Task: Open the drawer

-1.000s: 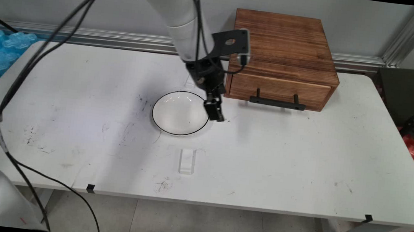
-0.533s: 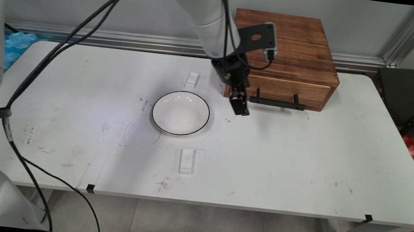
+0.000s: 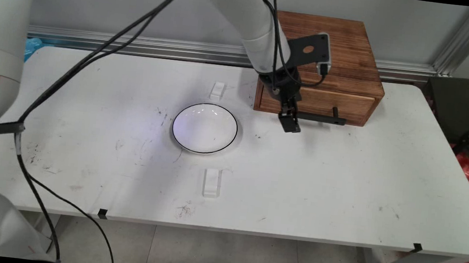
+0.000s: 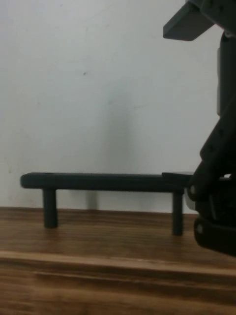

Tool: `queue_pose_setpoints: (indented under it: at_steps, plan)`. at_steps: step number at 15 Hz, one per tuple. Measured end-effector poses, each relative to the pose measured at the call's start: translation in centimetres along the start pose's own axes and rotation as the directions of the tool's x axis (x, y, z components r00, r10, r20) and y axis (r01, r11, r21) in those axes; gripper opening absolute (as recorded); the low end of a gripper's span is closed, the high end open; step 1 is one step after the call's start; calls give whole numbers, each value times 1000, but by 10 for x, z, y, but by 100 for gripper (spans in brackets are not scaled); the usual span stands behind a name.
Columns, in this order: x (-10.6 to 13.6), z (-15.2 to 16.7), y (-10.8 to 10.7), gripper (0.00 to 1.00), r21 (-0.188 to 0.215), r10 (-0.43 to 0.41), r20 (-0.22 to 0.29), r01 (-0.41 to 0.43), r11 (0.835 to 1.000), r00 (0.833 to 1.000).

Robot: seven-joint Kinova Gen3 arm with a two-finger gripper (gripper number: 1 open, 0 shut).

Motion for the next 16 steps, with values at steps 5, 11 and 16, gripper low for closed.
queue_pose_setpoints:
  at_steps: [5, 11, 16]
  plan:
    - [3, 34, -12, 100, 10, 20, -37, -20, 1000, 999]
    - [3, 63, -19, 100, 9, 24, -63, -23, 1000, 998]
    - [-1, 85, -24, 100, 14, 13, -78, -12, 1000, 997]
